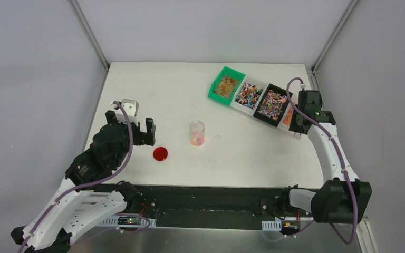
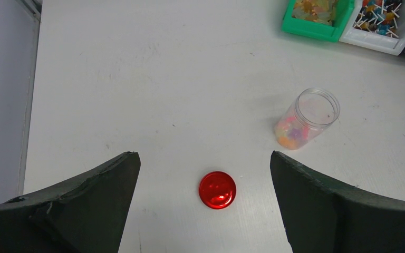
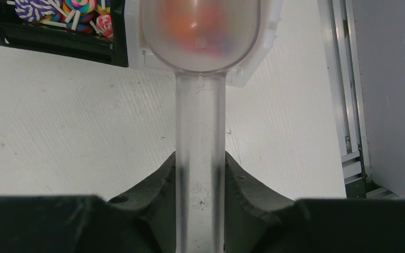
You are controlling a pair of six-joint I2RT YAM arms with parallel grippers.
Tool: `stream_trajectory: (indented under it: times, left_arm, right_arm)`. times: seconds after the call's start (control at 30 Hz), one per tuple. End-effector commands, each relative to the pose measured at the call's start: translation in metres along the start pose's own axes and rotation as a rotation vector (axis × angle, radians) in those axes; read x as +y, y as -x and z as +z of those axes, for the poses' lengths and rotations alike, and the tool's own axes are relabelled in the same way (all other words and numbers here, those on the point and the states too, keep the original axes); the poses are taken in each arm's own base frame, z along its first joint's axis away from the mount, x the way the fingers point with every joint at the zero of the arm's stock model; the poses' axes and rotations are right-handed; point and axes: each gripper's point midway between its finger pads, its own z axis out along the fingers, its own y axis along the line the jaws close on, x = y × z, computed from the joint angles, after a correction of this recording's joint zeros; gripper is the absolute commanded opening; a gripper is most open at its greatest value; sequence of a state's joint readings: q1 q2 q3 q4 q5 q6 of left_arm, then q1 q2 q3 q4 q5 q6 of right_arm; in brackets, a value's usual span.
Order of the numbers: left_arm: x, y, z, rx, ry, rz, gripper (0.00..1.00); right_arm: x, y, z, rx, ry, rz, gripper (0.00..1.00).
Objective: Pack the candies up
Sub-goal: Scoop the fake candies from the storage box.
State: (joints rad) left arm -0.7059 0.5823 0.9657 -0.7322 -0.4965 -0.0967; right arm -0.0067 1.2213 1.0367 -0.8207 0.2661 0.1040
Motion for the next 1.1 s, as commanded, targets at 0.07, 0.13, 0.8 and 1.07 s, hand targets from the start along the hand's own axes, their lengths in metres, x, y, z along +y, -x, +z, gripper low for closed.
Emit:
stream_trajectory:
  times: [0.07, 0.13, 0.8, 1.07]
  left_arm:
    - [-0.002, 0.006, 0.002, -0.027, -0.002, -0.025, 0.99]
    - [-0.002, 0.006, 0.002, -0.026, -0.001, -0.023, 0.99]
    - [0.000, 0.006, 0.004, -0.021, 0.010, -0.017, 0.99]
    - [0.001, 0.006, 0.003, -0.023, 0.018, -0.015, 0.98]
  right_arm:
    - [0.002, 0.029, -0.027, -0.147, 0.013, 0.022, 0.00]
    - [0.003, 0.033, -0.033, -0.171, 0.021, 0.019, 0.00]
    - [0.057, 0.063, -0.103, -0.379, 0.252, -0.171, 0.00]
    - [0.107, 0.054, -0.123, -0.394, 0.406, -0.348, 0.00]
